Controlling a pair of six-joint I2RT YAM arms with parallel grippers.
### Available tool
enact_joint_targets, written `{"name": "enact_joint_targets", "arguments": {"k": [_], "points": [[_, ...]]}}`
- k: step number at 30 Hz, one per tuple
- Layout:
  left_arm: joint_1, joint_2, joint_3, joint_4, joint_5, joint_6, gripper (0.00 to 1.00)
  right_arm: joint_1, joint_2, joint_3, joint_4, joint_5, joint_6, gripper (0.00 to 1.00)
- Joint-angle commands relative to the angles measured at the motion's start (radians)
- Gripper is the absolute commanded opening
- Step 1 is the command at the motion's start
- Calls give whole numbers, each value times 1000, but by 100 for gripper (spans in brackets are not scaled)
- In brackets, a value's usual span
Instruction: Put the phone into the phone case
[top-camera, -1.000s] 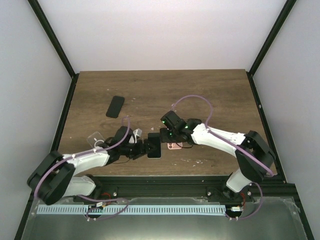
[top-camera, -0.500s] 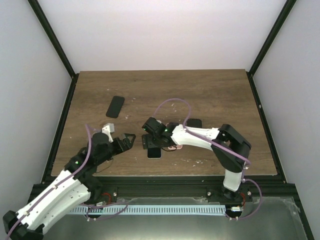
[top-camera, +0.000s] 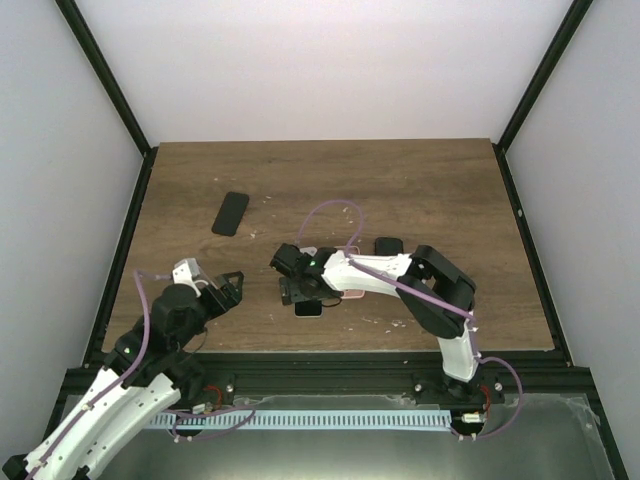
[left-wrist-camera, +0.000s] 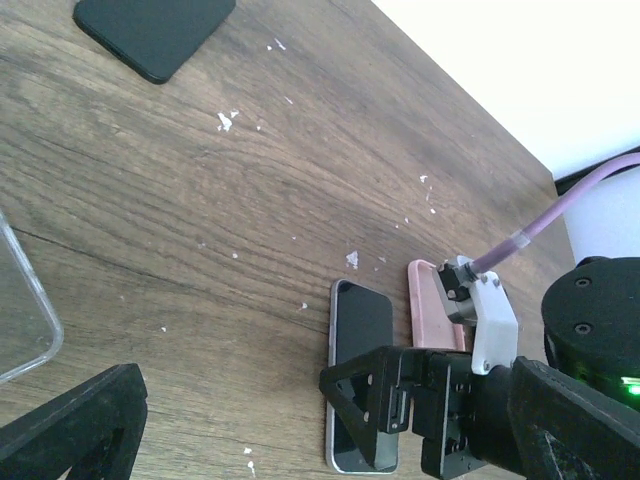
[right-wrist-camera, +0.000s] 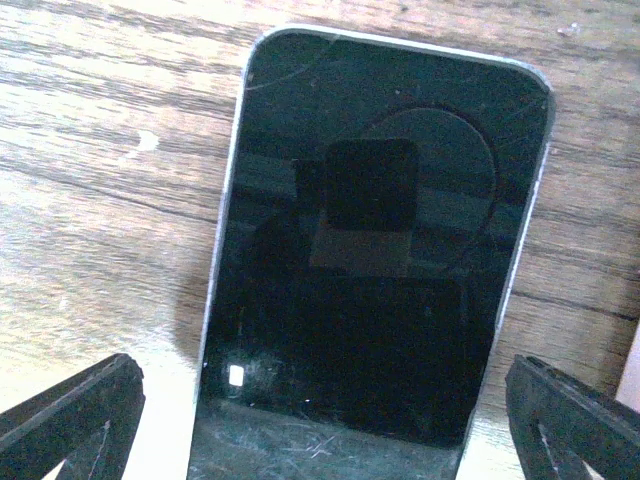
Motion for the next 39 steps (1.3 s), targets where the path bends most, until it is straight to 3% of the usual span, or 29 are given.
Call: {"name": "enact_joint_targets", "arguments": {"k": [1, 23, 30, 39], "points": [[1, -11, 23, -28, -32, -8, 100, 15, 38, 62, -75, 74, 30, 100], [1, -27, 23, -44, -43, -13, 100, 17, 152, 162, -133, 87, 62, 90], [2, -23, 24, -44, -43, -13, 100, 18, 106, 134, -94, 82, 38, 77], [1, -4, 25, -36, -33, -12, 100, 17, 7, 88, -48, 84, -13, 73]]}}
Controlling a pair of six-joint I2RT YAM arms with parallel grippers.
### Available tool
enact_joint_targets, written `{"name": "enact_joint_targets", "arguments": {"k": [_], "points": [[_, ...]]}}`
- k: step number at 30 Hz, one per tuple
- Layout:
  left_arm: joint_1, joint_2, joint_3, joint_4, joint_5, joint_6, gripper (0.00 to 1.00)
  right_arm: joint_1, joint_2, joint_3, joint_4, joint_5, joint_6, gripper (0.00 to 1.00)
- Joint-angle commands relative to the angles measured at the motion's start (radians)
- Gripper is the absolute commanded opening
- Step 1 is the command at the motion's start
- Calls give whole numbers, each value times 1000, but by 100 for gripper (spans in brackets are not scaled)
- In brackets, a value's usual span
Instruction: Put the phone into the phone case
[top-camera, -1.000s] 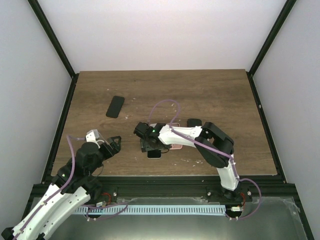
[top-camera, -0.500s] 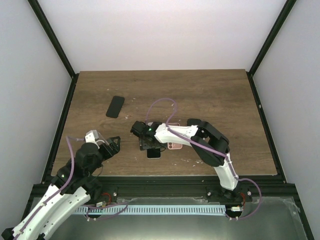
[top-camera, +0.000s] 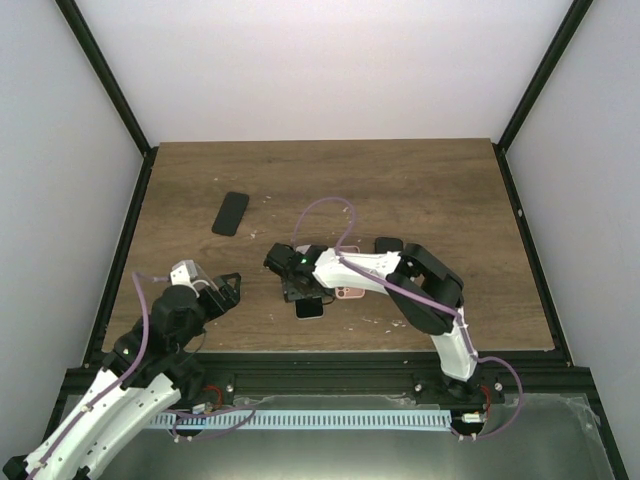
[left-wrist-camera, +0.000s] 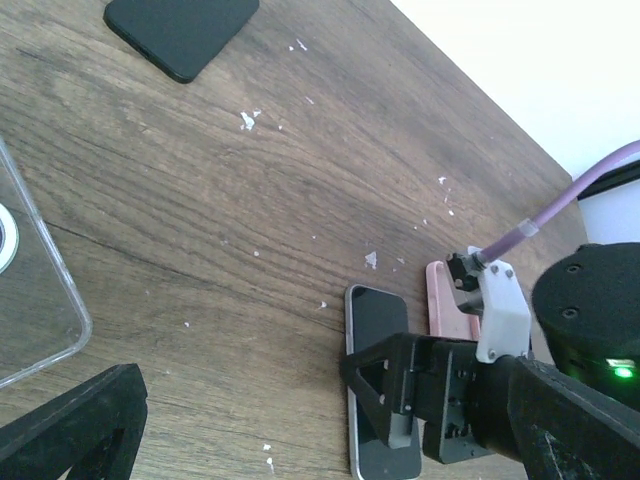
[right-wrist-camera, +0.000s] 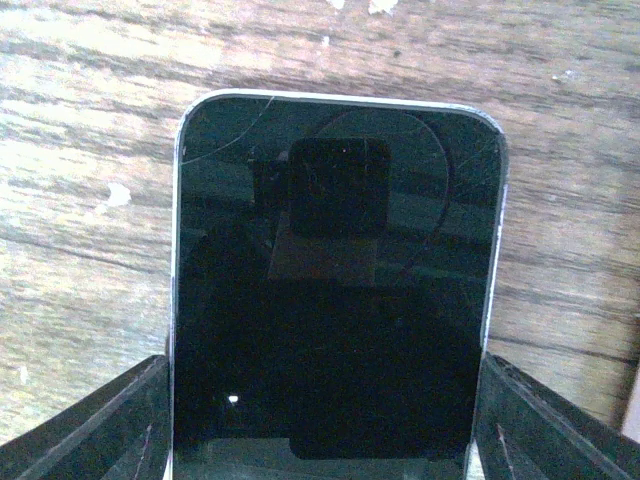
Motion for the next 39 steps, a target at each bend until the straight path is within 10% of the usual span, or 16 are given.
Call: {"name": "enact_joint_targets", "arguments": {"k": [1, 39], "points": [[1, 17, 23, 7, -1, -2, 100, 10, -95, -23, 32, 14, -30, 72], [1, 291, -3, 182, 138, 2, 99, -303, -325, -334, 283, 2, -313, 69]]}}
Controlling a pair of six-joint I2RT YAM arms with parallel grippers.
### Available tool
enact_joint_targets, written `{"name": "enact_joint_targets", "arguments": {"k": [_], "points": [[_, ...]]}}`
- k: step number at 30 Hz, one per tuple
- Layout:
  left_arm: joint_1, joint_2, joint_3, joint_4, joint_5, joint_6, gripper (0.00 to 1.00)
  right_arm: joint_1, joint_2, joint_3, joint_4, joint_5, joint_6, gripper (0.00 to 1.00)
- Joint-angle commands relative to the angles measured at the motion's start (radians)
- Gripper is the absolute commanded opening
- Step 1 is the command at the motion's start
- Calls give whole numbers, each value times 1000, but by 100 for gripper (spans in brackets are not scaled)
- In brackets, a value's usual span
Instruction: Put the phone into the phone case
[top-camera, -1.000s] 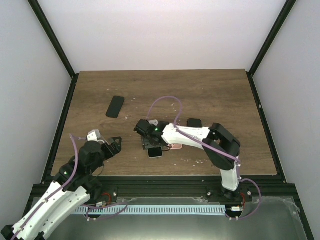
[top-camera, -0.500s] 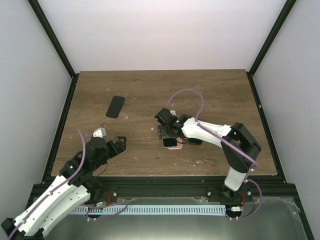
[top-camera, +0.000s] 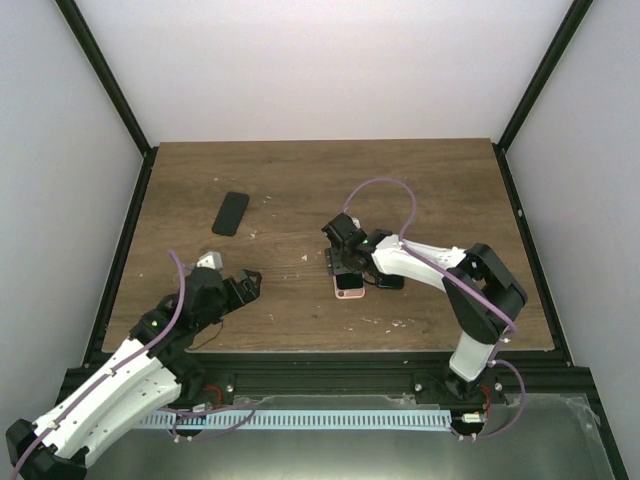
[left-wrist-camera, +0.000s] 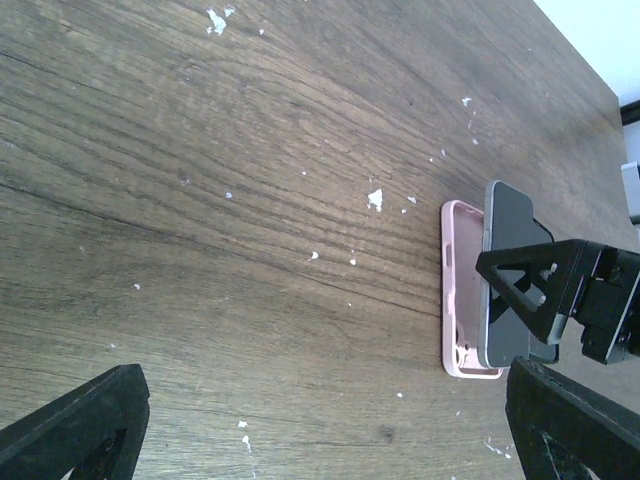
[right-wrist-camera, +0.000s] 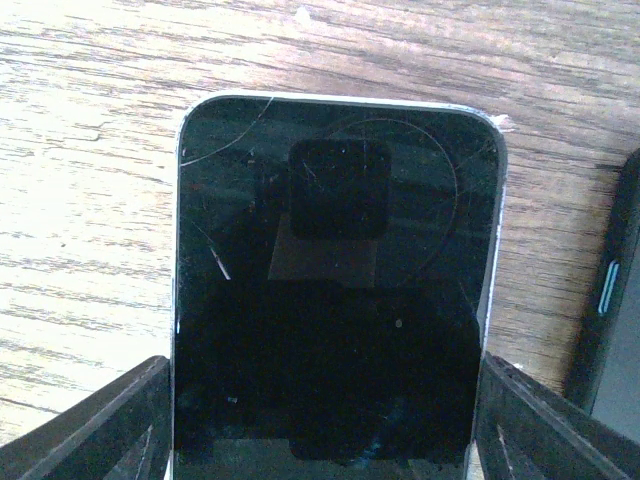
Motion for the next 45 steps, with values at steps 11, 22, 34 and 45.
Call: {"name": "enact_joint_targets", "arguments": {"k": [11, 22, 34, 45], "points": [[2, -23, -11, 14, 5, 17, 99, -17, 53, 13, 52, 12, 40, 69], [1, -25, -14, 16, 7, 16, 99, -17, 43, -27, 58, 18, 70, 70], [1, -26, -13, 16, 10, 13, 99, -17, 17, -36, 37, -9, 84, 84], [1, 6, -14, 35, 26, 13, 99, -46, -49, -69, 46, -45, 55, 99]]}}
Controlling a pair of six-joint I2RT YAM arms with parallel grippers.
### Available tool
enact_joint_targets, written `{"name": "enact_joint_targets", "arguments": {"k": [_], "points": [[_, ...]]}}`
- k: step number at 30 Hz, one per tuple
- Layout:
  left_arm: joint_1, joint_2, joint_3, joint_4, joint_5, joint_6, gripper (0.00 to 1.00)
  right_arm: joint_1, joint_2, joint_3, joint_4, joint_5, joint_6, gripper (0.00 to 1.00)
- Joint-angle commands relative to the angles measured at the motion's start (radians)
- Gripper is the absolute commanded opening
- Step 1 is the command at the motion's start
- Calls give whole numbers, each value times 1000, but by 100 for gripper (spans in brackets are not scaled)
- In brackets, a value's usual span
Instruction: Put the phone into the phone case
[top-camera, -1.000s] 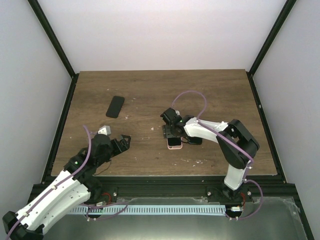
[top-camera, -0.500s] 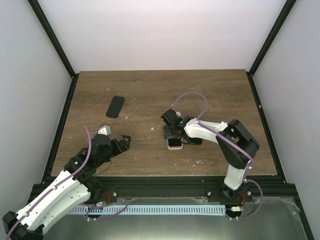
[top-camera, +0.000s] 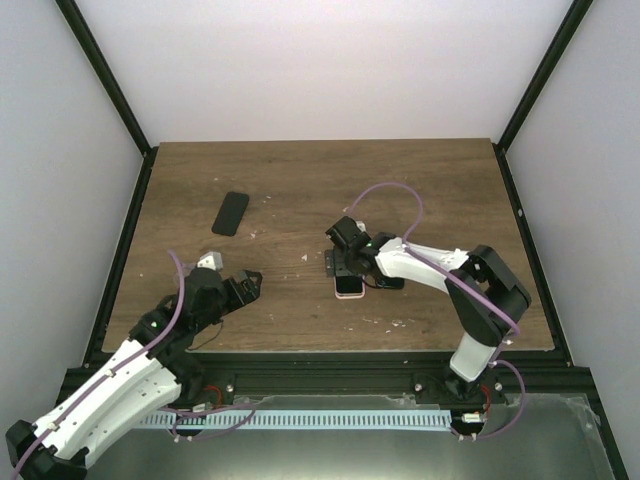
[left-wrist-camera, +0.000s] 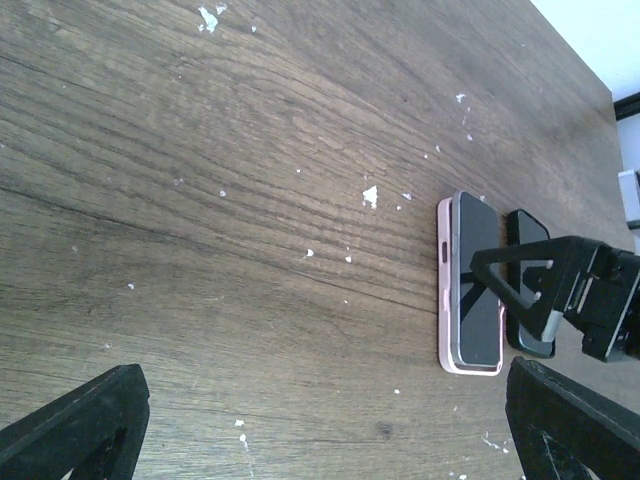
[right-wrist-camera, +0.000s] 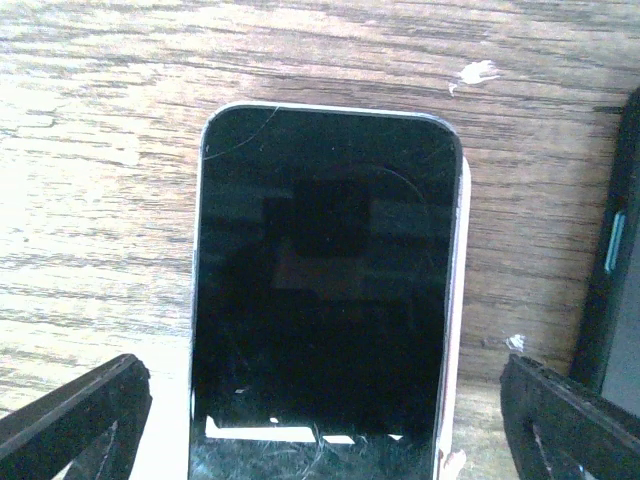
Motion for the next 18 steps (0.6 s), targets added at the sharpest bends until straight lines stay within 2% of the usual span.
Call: {"name": "enact_joint_targets", "arguments": {"k": [1, 9, 14, 18], "points": [[1, 12, -8, 26, 16, 3, 99, -39, -20, -19, 29, -33, -23, 99], [1, 19, -8, 27, 24, -3, 99, -74, 38, -11, 92, -127, -65, 98], [1, 26, 9, 21, 18, 5, 99, -82, 83, -9, 98, -130, -74, 99], [2, 33, 14, 18, 19, 7, 99, -82, 85, -31, 103, -129, -91, 92]]}}
